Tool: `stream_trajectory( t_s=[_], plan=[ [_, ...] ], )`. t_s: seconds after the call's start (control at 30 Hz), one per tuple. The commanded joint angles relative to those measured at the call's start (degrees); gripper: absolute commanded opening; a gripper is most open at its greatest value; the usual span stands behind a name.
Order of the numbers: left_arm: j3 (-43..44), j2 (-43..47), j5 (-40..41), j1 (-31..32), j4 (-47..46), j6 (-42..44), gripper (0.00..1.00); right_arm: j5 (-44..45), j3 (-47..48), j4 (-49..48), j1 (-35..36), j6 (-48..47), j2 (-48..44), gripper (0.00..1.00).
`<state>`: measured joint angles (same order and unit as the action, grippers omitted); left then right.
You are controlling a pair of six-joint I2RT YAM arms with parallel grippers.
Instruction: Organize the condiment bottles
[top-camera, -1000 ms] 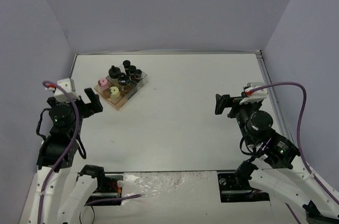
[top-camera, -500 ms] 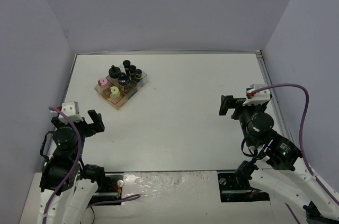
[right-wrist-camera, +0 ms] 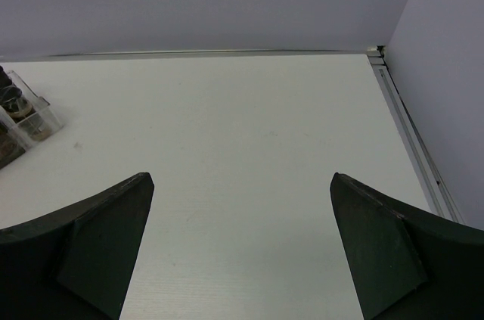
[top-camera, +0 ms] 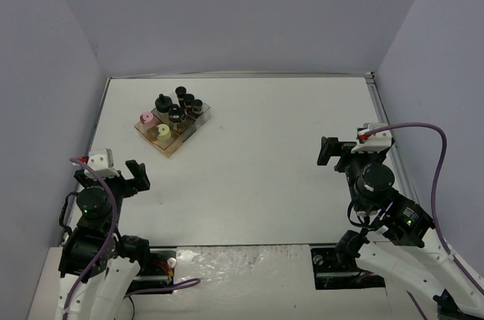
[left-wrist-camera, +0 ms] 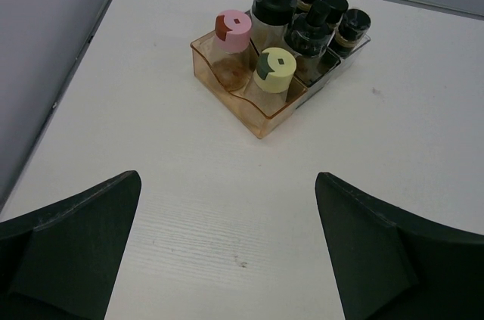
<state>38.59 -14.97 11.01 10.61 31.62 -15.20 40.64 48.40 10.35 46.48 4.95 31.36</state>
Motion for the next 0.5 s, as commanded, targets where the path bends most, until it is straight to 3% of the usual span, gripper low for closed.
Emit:
stream_trajectory(
  t_s=[0.0,0.47],
  plan=[
    [0.54,-0.76,1.45,-0.06,-5.05,-0.09,0.97,2.84,0.55,-3.06,-0.16,0.42,0.02,1.0],
    [0.26,-1.46,2.43,-0.33,-5.25,-0.36,0.97,2.12,0.78,-3.06,-0.16,0.06,1.26,1.0]
  ],
)
